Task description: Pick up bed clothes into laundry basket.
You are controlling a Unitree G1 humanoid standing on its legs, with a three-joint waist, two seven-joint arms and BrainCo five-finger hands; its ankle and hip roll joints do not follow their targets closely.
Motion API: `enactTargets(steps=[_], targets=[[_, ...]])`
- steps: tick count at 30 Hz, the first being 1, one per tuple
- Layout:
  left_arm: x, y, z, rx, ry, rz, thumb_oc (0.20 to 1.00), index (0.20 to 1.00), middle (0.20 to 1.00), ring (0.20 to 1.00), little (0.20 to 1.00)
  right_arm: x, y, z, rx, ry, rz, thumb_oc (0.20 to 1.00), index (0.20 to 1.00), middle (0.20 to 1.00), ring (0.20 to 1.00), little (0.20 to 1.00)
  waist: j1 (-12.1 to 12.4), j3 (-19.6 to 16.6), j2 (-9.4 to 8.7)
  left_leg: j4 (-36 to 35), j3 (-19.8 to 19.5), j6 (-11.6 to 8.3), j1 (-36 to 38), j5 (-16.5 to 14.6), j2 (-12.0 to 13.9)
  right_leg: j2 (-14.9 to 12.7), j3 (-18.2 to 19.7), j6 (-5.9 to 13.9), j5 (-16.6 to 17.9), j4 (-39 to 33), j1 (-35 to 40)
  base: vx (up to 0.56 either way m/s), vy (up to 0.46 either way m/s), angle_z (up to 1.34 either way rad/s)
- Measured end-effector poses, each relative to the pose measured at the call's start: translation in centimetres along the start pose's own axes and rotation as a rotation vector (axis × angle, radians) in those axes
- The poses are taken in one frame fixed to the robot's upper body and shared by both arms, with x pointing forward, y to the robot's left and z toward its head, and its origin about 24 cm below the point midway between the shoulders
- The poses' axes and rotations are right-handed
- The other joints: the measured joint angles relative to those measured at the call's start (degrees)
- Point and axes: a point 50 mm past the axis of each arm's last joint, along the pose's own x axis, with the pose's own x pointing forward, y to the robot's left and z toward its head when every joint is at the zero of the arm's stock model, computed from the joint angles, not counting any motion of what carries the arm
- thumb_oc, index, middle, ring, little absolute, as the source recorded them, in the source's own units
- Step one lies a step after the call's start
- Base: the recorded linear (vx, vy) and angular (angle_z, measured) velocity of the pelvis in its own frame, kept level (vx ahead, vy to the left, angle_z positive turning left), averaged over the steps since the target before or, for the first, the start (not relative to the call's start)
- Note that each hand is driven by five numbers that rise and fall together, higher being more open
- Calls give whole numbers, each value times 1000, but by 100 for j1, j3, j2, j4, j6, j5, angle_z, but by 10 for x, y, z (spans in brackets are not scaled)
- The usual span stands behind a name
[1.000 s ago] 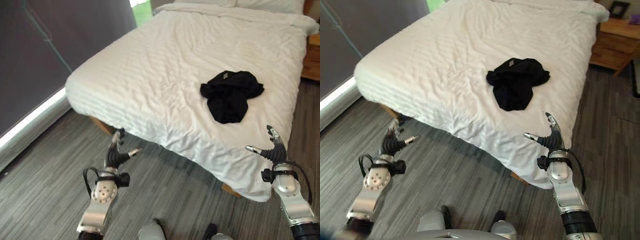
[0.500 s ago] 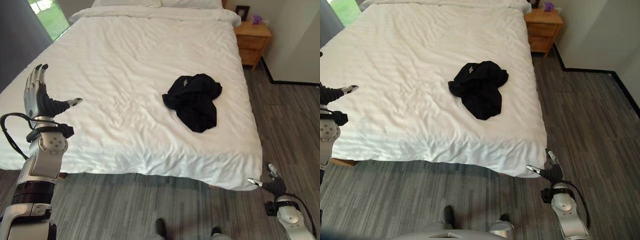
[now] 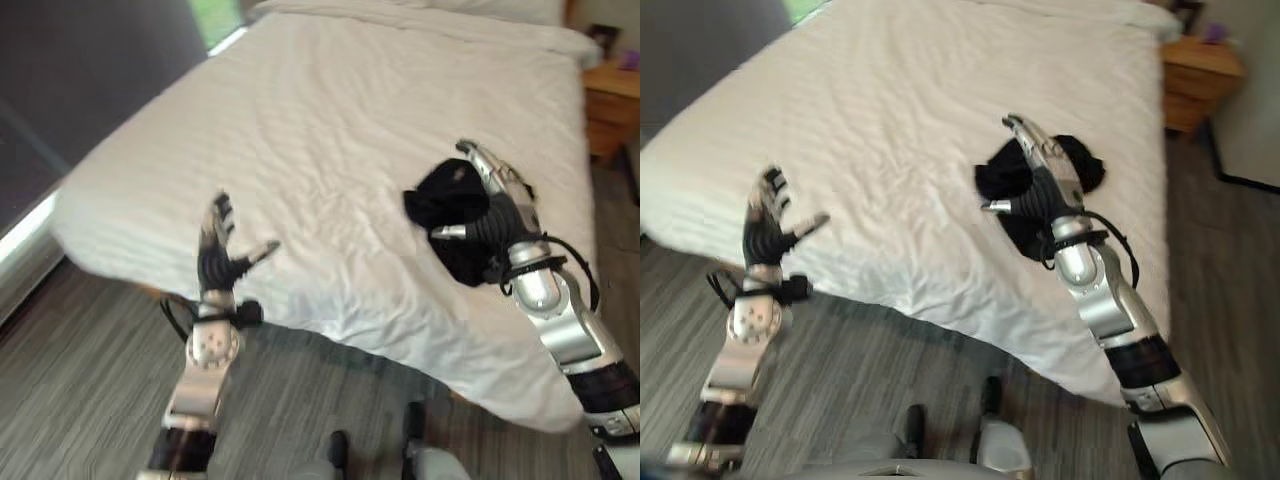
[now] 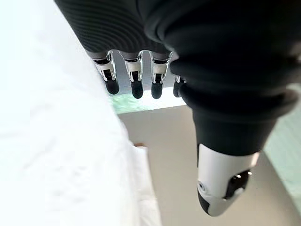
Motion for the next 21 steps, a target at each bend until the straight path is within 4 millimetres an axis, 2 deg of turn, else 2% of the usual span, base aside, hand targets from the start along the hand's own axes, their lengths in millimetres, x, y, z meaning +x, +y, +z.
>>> enactTargets(steps=[1,2,3,4,5,6,7,8,9,11,12,15,17,21], targets=[[-10,5,-6,-10,39,2,1000,1000,1000,1000,1000,1,-1,-7,-34,28,-2,1000,1000,1000,1000,1000,160,16,23,90,-11,-40,-21,-31,73,57,-91,-27,-68,4,61,-112,-63,60],[-20,7,-13,-35,85,-25,1000,1000,1000,1000,1000,2,-5,-25,-87,88,-3,1000,1000,1000,1000,1000,431,72,24,478,-15,-148,-300,-99,138,76,-281,-77,-98,18,114,-143,-35,82],[-20,4,-14,-55,92,-61,1000,1000,1000,1000,1000,0,-12,-40,-137,129,-10,1000,1000,1000,1000,1000,478,145,3,963,-63,-168,-682,-112,96,5,-521,-94,-116,33,127,-74,-10,114],[-18,-1,-14,-60,87,-94,1000,1000,1000,1000,1000,-3,-19,-53,-186,172,-5,1000,1000,1000,1000,1000,408,212,-20,1318,-20,-234,-941,-155,68,-66,-664,-122,-150,27,124,16,23,131],[-19,-5,-15,-83,94,-127,1000,1000,1000,1000,1000,-5,-28,-66,-208,228,-21,1000,1000,1000,1000,1000,431,258,35,1411,249,-290,-1181,-244,165,-74,-853,-147,-177,33,154,65,18,159],[-19,-6,-18,-98,108,-173,1000,1000,1000,1000,1000,-13,-39,-88,-246,318,-32,1000,1000,1000,1000,1000,406,363,31,1204,1297,-374,-1256,-333,502,-91,-1153,-246,-321,31,231,64,-3,129],[-18,-6,-22,-94,123,-187,1000,1000,1000,1000,1000,-18,-42,-101,-278,374,-15,1000,1000,1000,1000,1000,420,360,81,1023,1514,-350,-1193,-254,613,-73,-1205,-215,-390,32,239,154,-49,93],[-22,-4,-28,-109,155,-182,1000,1000,1000,1000,1000,-21,-45,-110,-289,420,-16,1000,1000,1000,1000,1000,445,390,72,741,1426,-302,-1130,-121,729,-27,-1258,-159,-412,31,277,172,-48,40],[-26,0,-35,-110,192,-182,1000,1000,1000,1000,1000,-29,-49,-122,-297,485,-30,1000,1000,1000,1000,1000,415,471,157,536,1441,-301,-941,209,777,-39,-1354,-2,-525,1,475,147,-30,34],[-28,5,-46,-94,242,-180,1000,1000,1000,1000,1000,-41,-46,-139,-311,582,-4,1000,1000,1000,1000,1000,421,502,-64,437,1429,-250,-827,277,641,-139,-1395,86,-493,-1,531,65,3,19],[-29,8,-47,-84,254,-183,1000,1000,1000,1000,1000,-41,-48,-145,-304,612,-12,1000,1000,1000,1000,1000,420,543,-167,370,1430,-220,-827,298,587,-154,-1398,104,-484,0,508,63,-7,4],[-25,12,-50,-63,271,-205,1000,1000,1000,1000,1000,-41,-67,-169,-359,737,-22,1000,1000,1000,1000,1000,422,584,-316,277,1445,-151,-925,349,486,-235,-1397,131,-434,6,365,37,-8,5],[-27,19,-57,-81,309,-182,1000,1000,1000,1000,1000,-35,-87,-179,-398,810,-52,1000,1000,1000,1000,1000,428,586,-311,269,1440,-114,-1039,362,476,-244,-1354,127,-345,25,228,15,-2,2],[-31,21,-65,-57,356,-206,1000,1000,1000,1000,1000,-20,-96,-177,-401,812,-91,1000,1000,1000,1000,1000,409,592,-210,240,1446,-93,-1102,374,527,-221,-1336,117,-338,27,133,-13,-10,-6]])
